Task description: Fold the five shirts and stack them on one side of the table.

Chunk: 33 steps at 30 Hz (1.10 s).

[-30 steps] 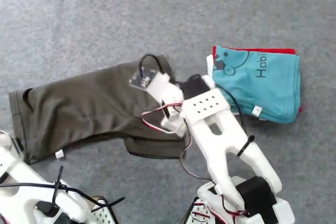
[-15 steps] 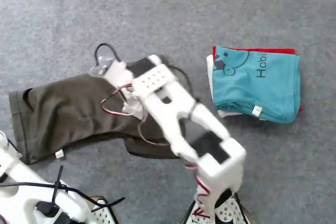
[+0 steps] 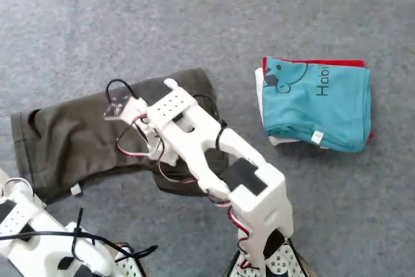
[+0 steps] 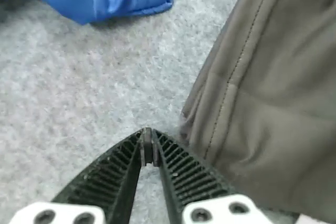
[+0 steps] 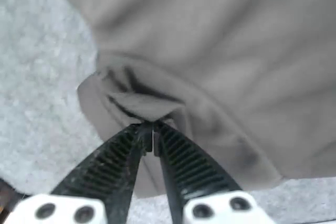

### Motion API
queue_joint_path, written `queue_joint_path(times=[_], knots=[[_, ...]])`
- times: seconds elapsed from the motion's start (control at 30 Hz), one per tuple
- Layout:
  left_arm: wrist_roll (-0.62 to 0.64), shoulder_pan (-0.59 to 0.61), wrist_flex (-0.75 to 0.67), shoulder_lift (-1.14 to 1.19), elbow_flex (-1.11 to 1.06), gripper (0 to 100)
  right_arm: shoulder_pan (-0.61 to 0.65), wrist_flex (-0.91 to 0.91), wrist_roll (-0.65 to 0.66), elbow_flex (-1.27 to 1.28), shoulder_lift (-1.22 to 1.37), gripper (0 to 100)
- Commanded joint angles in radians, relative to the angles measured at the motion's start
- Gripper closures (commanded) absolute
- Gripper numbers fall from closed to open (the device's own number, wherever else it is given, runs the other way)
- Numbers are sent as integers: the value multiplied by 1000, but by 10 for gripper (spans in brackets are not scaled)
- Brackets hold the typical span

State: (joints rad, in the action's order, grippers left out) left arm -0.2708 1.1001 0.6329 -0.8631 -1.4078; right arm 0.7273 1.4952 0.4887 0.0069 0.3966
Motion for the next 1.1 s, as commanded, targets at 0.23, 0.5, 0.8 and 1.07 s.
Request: queue_joint_path(times=[0.23,0.5,0.8,1.07], knots=[[3,1,-18,-120,-47,970,206,-104,38,446,-328,985],[3,1,-18,-189,-84,970,58,-110,129,429,-476,985],[3,1,-17,-216,-97,970,-83,-227,129,211,-323,984],[6,1,-18,-216,-99,970,-63,-276,133,211,-124,984]])
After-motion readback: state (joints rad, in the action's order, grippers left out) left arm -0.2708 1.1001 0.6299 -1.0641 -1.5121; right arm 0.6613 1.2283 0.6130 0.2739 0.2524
